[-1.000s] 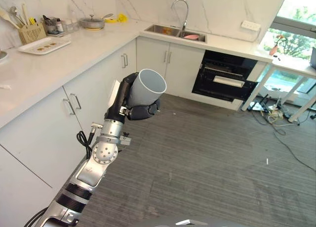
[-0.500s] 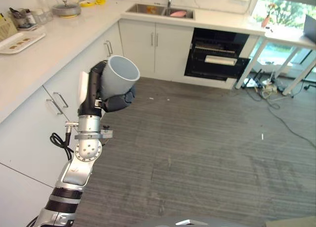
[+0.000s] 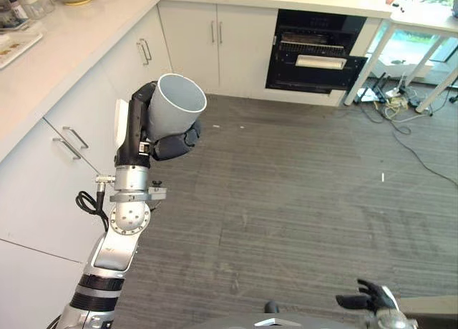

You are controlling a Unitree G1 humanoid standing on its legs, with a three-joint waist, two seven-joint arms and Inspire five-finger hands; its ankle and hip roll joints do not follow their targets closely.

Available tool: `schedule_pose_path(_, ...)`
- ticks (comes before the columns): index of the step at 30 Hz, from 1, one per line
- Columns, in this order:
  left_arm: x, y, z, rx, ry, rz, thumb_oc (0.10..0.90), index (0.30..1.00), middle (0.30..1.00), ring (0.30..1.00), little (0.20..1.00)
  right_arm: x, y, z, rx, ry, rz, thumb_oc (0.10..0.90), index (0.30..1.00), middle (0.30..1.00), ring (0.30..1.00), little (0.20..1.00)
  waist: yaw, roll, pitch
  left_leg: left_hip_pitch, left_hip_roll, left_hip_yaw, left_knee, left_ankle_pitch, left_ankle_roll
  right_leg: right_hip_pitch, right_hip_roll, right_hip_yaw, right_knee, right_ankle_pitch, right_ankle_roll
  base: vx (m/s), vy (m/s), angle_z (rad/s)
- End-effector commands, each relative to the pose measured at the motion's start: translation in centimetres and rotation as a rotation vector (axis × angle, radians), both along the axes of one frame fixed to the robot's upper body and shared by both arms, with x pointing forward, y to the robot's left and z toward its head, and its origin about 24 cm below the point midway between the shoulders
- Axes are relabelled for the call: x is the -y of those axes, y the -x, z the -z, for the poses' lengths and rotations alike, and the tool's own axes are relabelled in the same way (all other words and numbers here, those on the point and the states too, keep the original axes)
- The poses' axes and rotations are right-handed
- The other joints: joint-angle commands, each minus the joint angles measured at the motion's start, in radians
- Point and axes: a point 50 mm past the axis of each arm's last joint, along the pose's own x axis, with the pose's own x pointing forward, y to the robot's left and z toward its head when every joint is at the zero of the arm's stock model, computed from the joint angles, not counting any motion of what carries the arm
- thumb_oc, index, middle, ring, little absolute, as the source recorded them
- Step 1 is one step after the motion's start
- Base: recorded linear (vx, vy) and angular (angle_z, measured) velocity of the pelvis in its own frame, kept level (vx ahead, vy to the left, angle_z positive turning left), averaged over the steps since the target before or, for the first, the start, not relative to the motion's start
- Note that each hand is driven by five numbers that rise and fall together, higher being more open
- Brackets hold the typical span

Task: Place the dishes in the dishwasher.

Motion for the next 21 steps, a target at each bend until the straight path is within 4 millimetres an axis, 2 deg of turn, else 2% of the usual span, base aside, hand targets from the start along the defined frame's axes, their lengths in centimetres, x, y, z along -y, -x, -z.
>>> schedule_pose_path(1,0.9,1.1,-4.0,0.237,0.055,0.042,0.400,0.300,0.300,0.300,0.300,-4.8,0.7,1.8,-0.038,-0.018,-0.112,0.800,0.900,0.900,0.900,0.900,0.007,-0.017,-0.049,-0.073,-0.001,0.059,-0.016,0.019,-0.002,0.012,0.028,-0.061,0.011,-0.041,-0.006,0.03,0.050,0.04)
schedule_pose_path(2,1.0,1.0,-4.0,0.237,0.072,0.047,0.400,0.300,0.300,0.300,0.300,-5.6,2.0,2.5,-0.097,-0.042,-0.097,0.800,0.900,0.900,0.900,0.900,0.005,-0.011,-0.051,-0.071,-0.001,0.059,-0.016,0.018,-0.001,0.014,0.028,-0.061,0.011,-0.042,-0.007,0.02,0.035,0.03)
schedule_pose_path(8,1.8,0.9,-3.8,0.225,0.089,0.104,0.400,0.300,0.300,0.300,0.300,-6.5,2.2,3.0,-0.127,-0.082,-0.093,0.800,0.900,0.900,0.900,0.900,0.008,-0.012,-0.046,-0.068,0.001,0.061,-0.016,0.019,-0.002,0.013,0.030,-0.061,0.011,-0.043,-0.008,0.00,-0.012,-0.02)
schedule_pose_path(10,2.4,0.6,-3.7,0.219,0.115,0.131,0.400,0.300,0.300,0.300,0.300,-6.7,3.0,3.3,-0.167,-0.080,-0.101,0.800,0.900,0.900,0.900,0.900,0.003,-0.006,-0.039,-0.065,0.007,0.071,-0.016,0.021,-0.004,0.011,0.034,-0.050,0.011,-0.045,-0.011,0.00,-0.058,-0.05)
schedule_pose_path(15,3.2,0.3,-4.0,0.241,0.121,0.153,0.400,0.300,0.300,0.300,0.300,-5.8,2.6,2.9,-0.137,-0.022,-0.072,0.800,0.900,0.900,0.900,0.900,-0.023,0.013,-0.024,-0.069,0.011,0.081,-0.016,0.033,-0.015,0.011,0.041,-0.059,0.011,-0.052,-0.021,0.00,-0.066,-0.06)
schedule_pose_path(21,3.2,0.0,-3.8,0.232,0.142,0.153,0.400,0.300,0.300,0.300,0.300,-5.2,1.7,2.4,-0.075,-0.025,-0.016,0.800,0.900,0.900,0.900,0.900,-0.046,0.033,-0.004,-0.067,0.034,0.101,-0.010,0.057,-0.037,0.003,0.060,-0.056,0.013,-0.059,-0.040,0.02,-0.099,0.00)
